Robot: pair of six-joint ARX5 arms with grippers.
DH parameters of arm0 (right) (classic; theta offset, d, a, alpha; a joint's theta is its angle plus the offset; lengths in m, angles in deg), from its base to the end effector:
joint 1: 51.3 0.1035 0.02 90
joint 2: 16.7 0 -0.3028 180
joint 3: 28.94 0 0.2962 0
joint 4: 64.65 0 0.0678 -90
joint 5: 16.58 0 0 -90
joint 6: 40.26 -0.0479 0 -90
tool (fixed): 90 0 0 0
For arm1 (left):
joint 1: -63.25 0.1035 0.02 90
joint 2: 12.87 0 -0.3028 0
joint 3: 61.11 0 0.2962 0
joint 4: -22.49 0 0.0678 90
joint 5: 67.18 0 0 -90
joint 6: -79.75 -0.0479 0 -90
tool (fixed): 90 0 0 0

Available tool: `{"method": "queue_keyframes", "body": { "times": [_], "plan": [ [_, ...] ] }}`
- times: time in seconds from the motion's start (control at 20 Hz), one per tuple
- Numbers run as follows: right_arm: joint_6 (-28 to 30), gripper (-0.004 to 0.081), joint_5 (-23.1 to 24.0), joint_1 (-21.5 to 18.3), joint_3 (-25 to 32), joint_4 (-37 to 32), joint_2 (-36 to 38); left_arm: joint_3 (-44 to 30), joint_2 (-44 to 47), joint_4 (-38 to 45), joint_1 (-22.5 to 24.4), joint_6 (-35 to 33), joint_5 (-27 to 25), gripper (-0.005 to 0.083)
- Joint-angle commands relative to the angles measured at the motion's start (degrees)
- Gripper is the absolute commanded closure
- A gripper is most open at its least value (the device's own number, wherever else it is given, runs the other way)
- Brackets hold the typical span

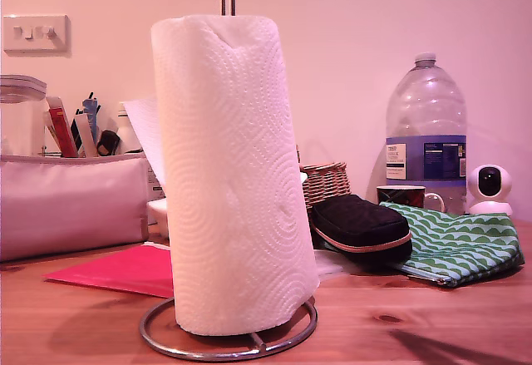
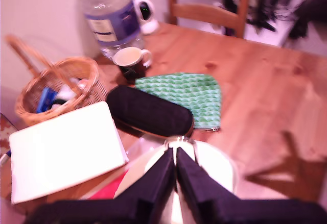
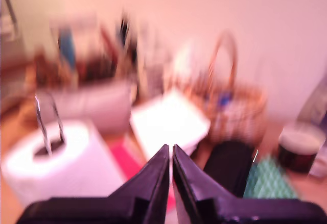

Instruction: Insert the paper towel roll into the metallic stand.

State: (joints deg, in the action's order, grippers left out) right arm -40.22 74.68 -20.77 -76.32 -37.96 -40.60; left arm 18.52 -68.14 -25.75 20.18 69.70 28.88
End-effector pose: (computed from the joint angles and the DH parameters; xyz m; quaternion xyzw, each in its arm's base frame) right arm 0.1128 0.0653 0.3377 -0.0080 0.0268 0.2526 0.9672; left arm 0.1594 -0.1559 0.4278 0.1434 0.1598 -0.4224 0.8806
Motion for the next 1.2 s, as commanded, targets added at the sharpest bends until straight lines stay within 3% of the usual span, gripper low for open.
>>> {"method": "queue_keyframes", "body": {
  "times": [0.0,0.3,0.6,0.9,1.15],
  "plan": [
    [-0.2,0.0783,2.4,0.2,3.7,0.0,0.6,-5.5,4.0,5.1,0.0,1.6,-1.6,0.0796],
    [-0.2,0.0783,3.8,0.2,9.4,-0.5,4.2,-23.1,11.2,17.3,0.0,3.1,-2.8,0.0796],
    [0.0,0.0783,3.8,0.3,10.9,-0.4,6.1,-35.6,20.1,22.0,0.0,6.7,-3.6,0.0796],
    [1.3,0.0783,3.8,0.3,10.9,0.0,6.2,-39.5,31.6,17.7,0.0,7.1,-3.6,0.0796],
    [1.3,0.0782,3.8,0.2,10.9,4.2,6.2,-39.4,33.3,16.4,0.0,7.0,-3.5,0.0796]
  ]
}}
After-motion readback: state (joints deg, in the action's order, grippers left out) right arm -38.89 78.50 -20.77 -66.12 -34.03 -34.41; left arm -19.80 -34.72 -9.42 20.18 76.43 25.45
